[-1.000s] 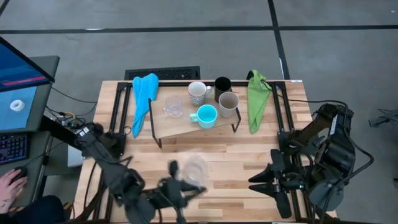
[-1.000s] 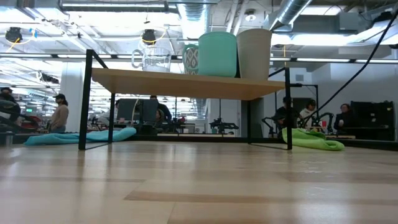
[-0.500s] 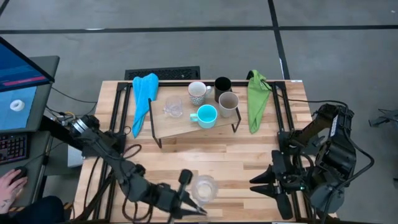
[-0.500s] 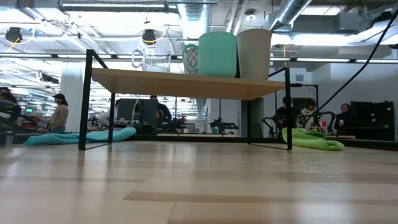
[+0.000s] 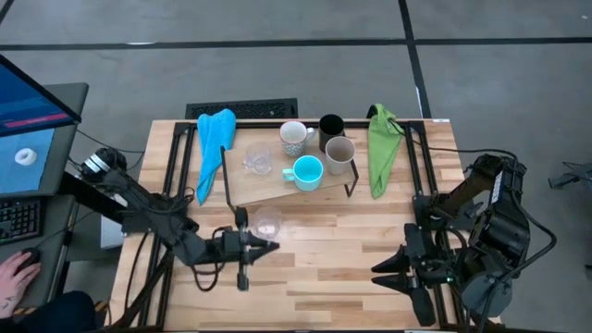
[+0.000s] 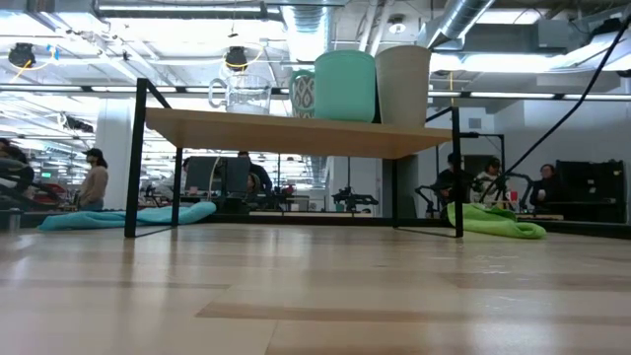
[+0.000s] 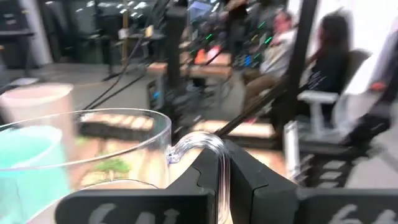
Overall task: Stack small to large cups/mugs on shelf
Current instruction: Put the transparent mug on the shelf
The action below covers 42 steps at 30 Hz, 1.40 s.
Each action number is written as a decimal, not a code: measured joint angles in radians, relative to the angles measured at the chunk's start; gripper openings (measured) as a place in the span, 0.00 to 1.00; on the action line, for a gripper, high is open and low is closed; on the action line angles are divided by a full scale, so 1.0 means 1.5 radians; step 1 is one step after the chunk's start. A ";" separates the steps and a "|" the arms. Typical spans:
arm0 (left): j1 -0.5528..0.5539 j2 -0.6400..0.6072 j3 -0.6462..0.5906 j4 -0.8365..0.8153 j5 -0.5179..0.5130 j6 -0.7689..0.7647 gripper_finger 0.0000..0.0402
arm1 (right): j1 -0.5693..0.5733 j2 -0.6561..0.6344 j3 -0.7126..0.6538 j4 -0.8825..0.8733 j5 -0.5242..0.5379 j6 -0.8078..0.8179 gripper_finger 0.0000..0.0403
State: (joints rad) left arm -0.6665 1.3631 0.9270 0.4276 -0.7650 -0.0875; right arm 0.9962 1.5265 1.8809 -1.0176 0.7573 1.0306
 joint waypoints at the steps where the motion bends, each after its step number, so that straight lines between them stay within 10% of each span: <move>1: 0.007 -0.004 -0.017 -0.002 -0.009 -0.001 0.00 | 0.000 0.000 0.000 0.000 0.000 0.006 0.31; 13: 0.149 -0.008 -0.123 0.024 0.037 -0.020 0.00 | -0.001 0.000 0.000 0.000 0.000 0.011 0.31; 25: 0.186 -0.046 -0.366 0.503 0.059 0.068 0.00 | 0.000 0.000 0.000 0.000 0.000 0.019 0.31; 42: 0.220 -0.045 -0.387 0.420 0.059 0.055 0.00 | -0.011 0.000 0.001 0.000 0.000 0.029 0.31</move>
State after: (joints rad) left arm -0.3367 1.2953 0.3462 1.0573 -0.6761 -0.0057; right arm 0.9794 1.5265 1.8816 -1.0180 0.7570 1.0744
